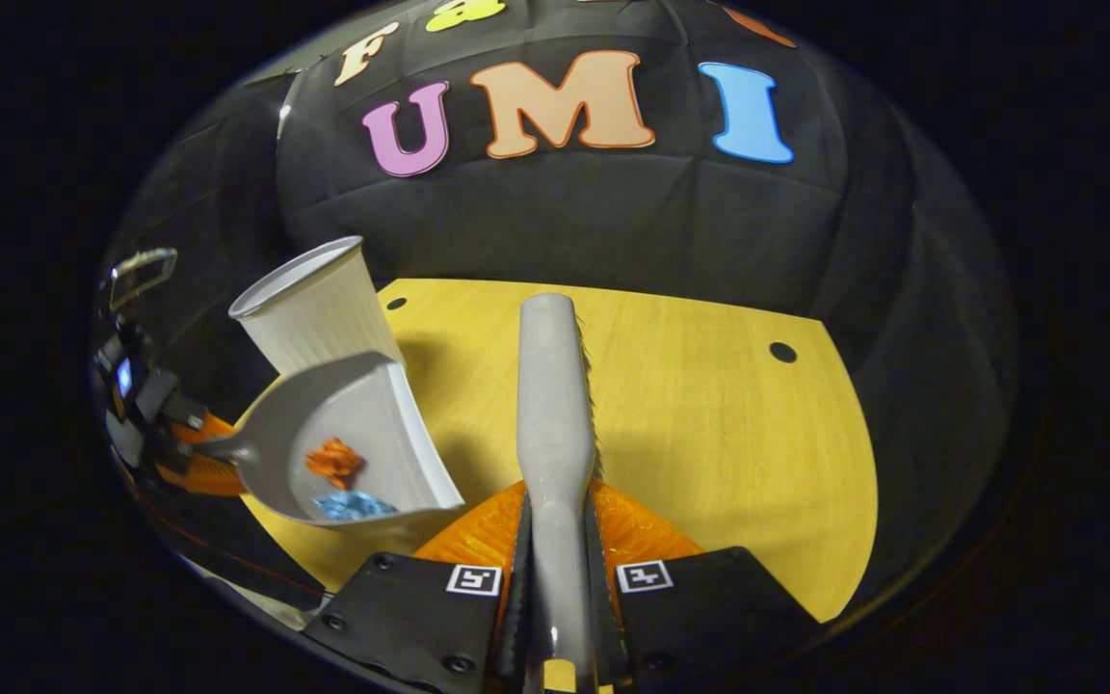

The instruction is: Pick up the small broom and dustpan from the desktop, sweep the trash into the dustpan with the broom, and then empty the trash into the garbage bin.

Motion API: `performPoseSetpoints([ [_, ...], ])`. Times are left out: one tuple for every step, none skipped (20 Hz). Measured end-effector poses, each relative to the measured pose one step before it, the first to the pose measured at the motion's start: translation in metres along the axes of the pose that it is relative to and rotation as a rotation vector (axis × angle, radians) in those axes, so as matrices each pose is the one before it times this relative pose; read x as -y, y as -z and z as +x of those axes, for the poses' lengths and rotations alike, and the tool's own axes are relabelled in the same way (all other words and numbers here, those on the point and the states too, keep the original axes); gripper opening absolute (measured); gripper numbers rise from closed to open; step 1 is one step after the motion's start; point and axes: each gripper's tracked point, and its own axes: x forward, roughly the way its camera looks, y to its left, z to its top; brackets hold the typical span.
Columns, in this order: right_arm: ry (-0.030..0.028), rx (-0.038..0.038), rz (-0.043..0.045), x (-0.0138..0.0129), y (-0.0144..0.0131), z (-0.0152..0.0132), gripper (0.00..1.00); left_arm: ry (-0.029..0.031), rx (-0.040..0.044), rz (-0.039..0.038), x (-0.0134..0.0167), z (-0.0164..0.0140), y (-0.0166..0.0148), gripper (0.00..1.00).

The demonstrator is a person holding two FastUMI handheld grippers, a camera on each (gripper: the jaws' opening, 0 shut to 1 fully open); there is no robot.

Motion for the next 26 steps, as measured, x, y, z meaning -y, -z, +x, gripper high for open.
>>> performPoseSetpoints([
  [0.01212,0.00072,0.00271,0.00253,0.00512,-0.0013,0.29,0.00273,0.01102,0.01594,-0.00929,-0.0126,-0.01843,0.29],
  [0.00115,0.00086,0.00899,-0.0022,-0.00516,-0.0056,0.29,0.00238,0.01247,0.00347,-0.01111,-0.02158,-0.02256,0.29],
  [-0.00298,-0.00019,0.00898,-0.00169,-0.00075,0.00048,0.29,-0.00005,0.00915,-0.00905,-0.01139,-0.01884,-0.02068,0.3],
  [-0.00512,-0.00249,0.00401,-0.00202,0.00076,0.00216,0.29,-0.00038,0.01111,-0.01355,-0.01074,-0.01978,-0.02494,0.29],
  [-0.00335,-0.00238,-0.00392,-0.00075,-0.00112,0.00191,0.29,-0.01005,0.0085,-0.0263,-0.01257,-0.01549,-0.02166,0.29],
  [-0.00418,-0.00148,-0.00363,0.00007,0.0006,-0.00076,0.29,-0.02608,0.00864,-0.0193,-0.00929,-0.01358,-0.01854,0.29],
  [-0.01285,-0.00614,-0.00289,-0.00206,0.00121,-0.00023,0.29,-0.04682,0.00303,-0.01143,-0.01657,-0.012,-0.01263,0.29],
  [-0.01537,-0.00135,-0.00674,-0.00027,0.00332,0.00091,0.29,-0.06583,-0.00477,0.00027,-0.02164,-0.00798,-0.00618,0.3],
  [-0.01687,-0.00467,-0.00901,-0.00219,0.00277,0.00138,0.29,-0.07841,-0.01925,0.00951,-0.02927,-0.00911,-0.00187,0.29],
  [-0.01502,-0.00816,-0.01214,-0.00251,0.00426,0.00173,0.29,-0.07725,-0.02732,0.01349,-0.03206,-0.01011,0.00179,0.29],
  [-0.00965,-0.00797,-0.0128,-0.00271,0.00449,0.00328,0.29,-0.06918,-0.03562,0.01007,-0.02894,-0.00276,0.00414,0.29],
  [-0.01044,-0.0126,-0.01102,-0.00443,0.00598,0.00403,0.29,-0.05737,-0.03696,0.00134,-0.02414,0.00064,0.00789,0.27],
  [-0.00989,-0.00975,-0.00822,-0.00185,0.00246,0.00249,0.29,-0.04787,-0.0384,-0.00649,-0.01821,0.00315,0.00899,0.29],
  [-0.01109,-0.00854,-0.00693,-0.00042,-0.00077,0.0006,0.29,-0.04296,-0.04,0.00006,-0.01476,0.00427,0.00889,0.29],
  [-0.01009,-0.00609,-0.00498,0.00013,-0.00177,-0.00146,0.29,-0.04165,-0.04676,0.01014,-0.01371,0.00494,0.00829,0.29],
  [-0.00823,-0.00476,-0.00536,0.00155,-0.00485,-0.00248,0.29,-0.04875,-0.0443,0.02327,-0.01104,0.00637,0.0083,0.29],
  [-0.0039,-0.00348,-0.00415,0.00168,-0.00376,-0.00184,0.29,-0.0509,-0.04098,0.0411,-0.0119,0.00771,0.00549,0.29],
  [-0.00135,-0.00188,-0.00314,-0.00028,-0.00137,-0.00098,0.29,-0.05394,-0.04089,0.03561,-0.00158,0.00446,0.00009,0.3],
  [-0.00027,-0.0015,0.00267,0.00082,-0.00146,-0.00116,0.29,-0.04795,-0.03599,0.04872,-0.00161,-0.00279,-0.00084,0.29],
  [0.00147,-0.00073,0.00387,-0.00026,0.00135,0.00041,0.29,-0.01541,-0.02664,0.03168,-0.00029,-0.00239,0.00281,0.29],
  [0.0019,-0.00384,0.00449,0.00069,0.00095,0.00005,0.29,-0.00606,-0.02891,0.03877,0.00107,-0.00158,0.00231,0.29],
  [0.00627,-0.00107,0.00308,0.0002,0.00054,0.00192,0.29,-0.00288,-0.02645,0.02812,-0.00302,0.00232,0.0059,0.29],
  [0.0054,-0.00039,0.00351,-0.00116,-0.00011,0.00102,0.29,-0.00344,-0.01564,0.03125,-0.00034,0.00121,0.00195,0.29],
  [0.00256,0.00058,0.00572,-0.00088,0.00036,-0.00047,0.29,-0.01055,-0.01044,0.02442,-0.00227,0.00081,0.00067,0.29],
  [0.00046,0.00379,0.00729,0.0002,-0.0005,-0.00034,0.29,-0.01216,-0.00207,0.01232,-0.00214,-0.00047,-0.00326,0.29],
  [-0.00269,0.00633,0.00545,-0.00015,-0.00054,-0.0011,0.29,-0.01055,0.00061,0.00439,0.00052,-0.00029,-0.00198,0.29],
])
